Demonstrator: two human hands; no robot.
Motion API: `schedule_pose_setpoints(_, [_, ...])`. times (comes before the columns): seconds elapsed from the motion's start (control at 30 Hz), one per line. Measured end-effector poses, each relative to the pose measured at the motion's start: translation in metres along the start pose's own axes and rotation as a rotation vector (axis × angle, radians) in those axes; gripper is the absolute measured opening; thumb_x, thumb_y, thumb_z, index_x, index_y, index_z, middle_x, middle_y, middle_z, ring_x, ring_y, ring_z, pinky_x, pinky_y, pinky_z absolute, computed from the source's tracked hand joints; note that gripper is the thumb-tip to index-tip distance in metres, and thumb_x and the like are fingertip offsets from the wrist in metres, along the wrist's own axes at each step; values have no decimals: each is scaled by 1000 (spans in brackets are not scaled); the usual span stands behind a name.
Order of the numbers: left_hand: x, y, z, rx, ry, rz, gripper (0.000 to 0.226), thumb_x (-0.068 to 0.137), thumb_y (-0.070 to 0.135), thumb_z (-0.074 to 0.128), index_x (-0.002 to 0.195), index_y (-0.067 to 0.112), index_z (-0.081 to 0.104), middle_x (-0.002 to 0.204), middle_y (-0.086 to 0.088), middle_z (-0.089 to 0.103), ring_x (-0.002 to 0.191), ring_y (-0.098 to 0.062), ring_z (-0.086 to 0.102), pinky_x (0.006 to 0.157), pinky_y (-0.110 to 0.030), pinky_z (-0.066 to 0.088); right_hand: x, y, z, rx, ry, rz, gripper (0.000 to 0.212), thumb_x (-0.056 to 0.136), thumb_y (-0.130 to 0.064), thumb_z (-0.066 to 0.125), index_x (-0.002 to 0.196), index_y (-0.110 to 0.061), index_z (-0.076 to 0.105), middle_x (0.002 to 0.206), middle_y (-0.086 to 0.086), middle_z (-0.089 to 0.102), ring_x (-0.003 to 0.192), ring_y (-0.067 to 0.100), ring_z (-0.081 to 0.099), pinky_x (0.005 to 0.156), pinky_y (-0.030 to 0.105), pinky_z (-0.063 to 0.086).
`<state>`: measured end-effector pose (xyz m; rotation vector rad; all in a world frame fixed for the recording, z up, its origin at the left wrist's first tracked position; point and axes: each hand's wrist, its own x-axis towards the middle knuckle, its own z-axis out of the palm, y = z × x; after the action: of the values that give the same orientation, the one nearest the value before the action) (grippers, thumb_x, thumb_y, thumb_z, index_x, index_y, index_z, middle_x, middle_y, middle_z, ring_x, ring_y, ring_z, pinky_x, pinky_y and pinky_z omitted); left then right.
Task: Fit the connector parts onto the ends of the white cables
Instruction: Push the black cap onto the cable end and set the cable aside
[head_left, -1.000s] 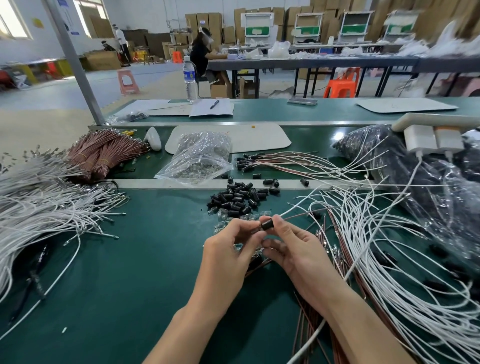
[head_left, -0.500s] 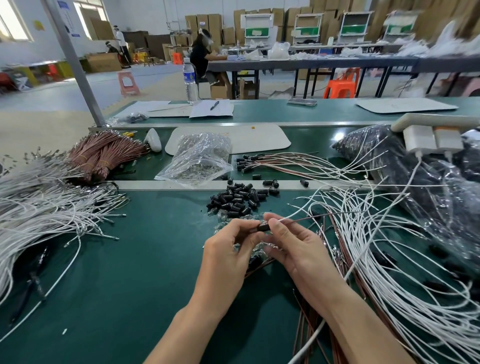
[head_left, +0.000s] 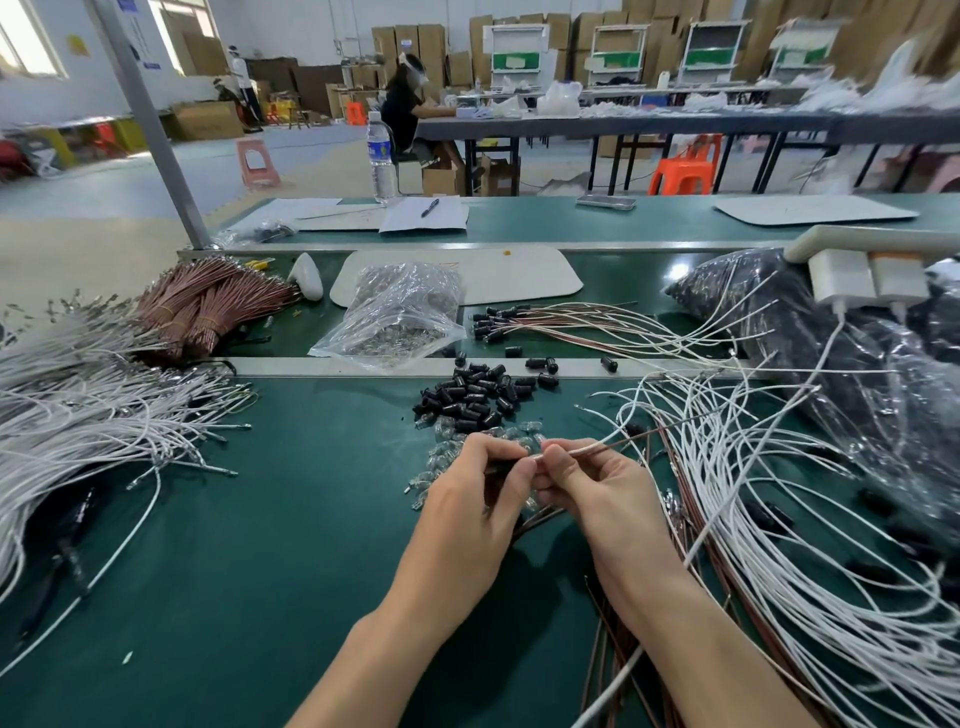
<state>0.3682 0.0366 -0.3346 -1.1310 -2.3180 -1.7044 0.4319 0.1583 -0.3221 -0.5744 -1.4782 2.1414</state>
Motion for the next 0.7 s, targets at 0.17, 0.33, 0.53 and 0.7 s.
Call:
schedule_pose_setpoints(0.17, [-1, 0, 0, -41, 51, -34, 5, 100, 42, 55, 101, 38, 57, 91, 23, 68, 79, 1, 65, 66, -6, 43, -4, -1, 2, 67, -42, 0, 19, 75, -26, 74, 86, -11, 75, 83, 11, 76, 77, 17, 72, 68, 20, 57])
schedule_pose_setpoints(0.33, [1, -4, -3, 59, 71, -125, 27, 95, 64, 44, 107, 41, 50, 79, 19, 66, 66, -1, 60, 57, -13, 40, -9, 0, 4, 95, -100, 8, 30, 80, -27, 71, 101, -6, 69, 100, 12, 77, 96, 22, 75, 72, 21, 57])
schedule_pose_setpoints(0.53, [-1, -4, -1, 182, 58, -182, 41, 93, 72, 28, 94, 35, 46, 75, 11, 67, 70, -4, 62, 62, -28, 46, -12, -1, 7, 115, -131, 16, 35, 81, -25, 68, 105, 1, 66, 99, 13, 78, 95, 23, 75, 73, 20, 58])
schedule_pose_setpoints(0.7, [-1, -3, 1, 218, 40, -207, 47, 91, 72, 16, 88, 31, 41, 76, 6, 64, 72, -7, 58, 65, -33, 46, -11, 2, 8, 135, -134, 34, 29, 80, -24, 68, 99, -1, 68, 98, 13, 78, 95, 21, 75, 75, 19, 57])
